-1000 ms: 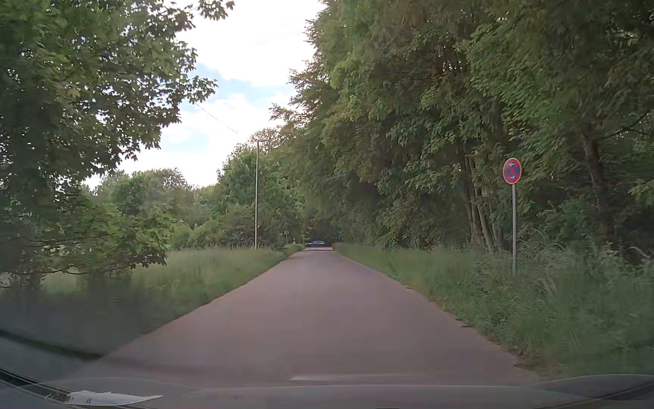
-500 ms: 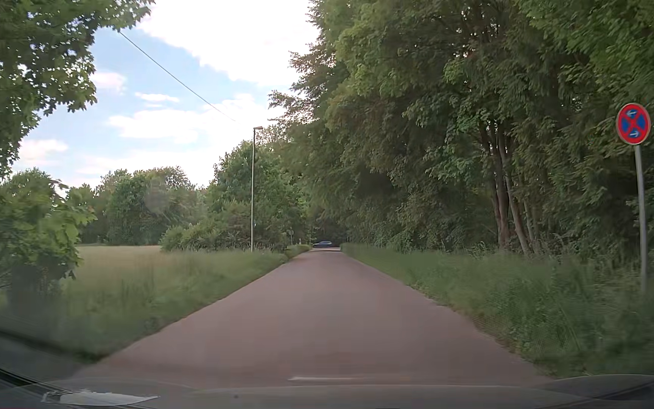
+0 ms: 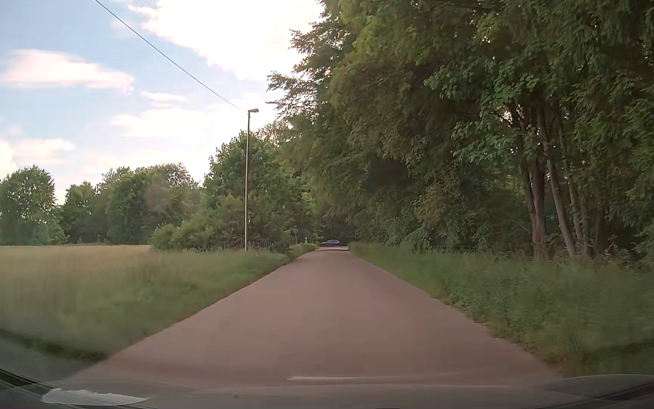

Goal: Follow the waypoints while adhering to traffic rules and regulations

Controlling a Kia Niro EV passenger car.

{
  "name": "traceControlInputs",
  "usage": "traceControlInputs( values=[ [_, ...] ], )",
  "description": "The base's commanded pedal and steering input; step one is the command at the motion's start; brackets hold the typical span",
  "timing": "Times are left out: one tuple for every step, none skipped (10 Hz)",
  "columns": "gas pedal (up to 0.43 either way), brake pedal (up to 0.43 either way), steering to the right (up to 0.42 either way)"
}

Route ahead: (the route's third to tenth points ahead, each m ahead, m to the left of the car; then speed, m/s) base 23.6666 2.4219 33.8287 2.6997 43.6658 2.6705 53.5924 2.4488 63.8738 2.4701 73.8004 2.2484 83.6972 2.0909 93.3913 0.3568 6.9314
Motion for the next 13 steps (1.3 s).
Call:
traceControlInputs(
  values=[
    [0.059,0.018,-0.021],
    [0.059,0.018,-0.021],
    [0.059,0.018,-0.022],
    [0.059,0.018,-0.019],
    [0.067,0.018,-0.015],
    [0.067,0.018,-0.012],
    [0.079,0.018,-0.011],
    [0.079,0.018,-0.009],
    [0.079,0.018,-0.009],
    [0.087,0.018,-0.009],
    [0.087,0.018,-0.006],
    [0.087,0.018,-0.005],
    [0.087,0.018,-0.005]
  ],
)
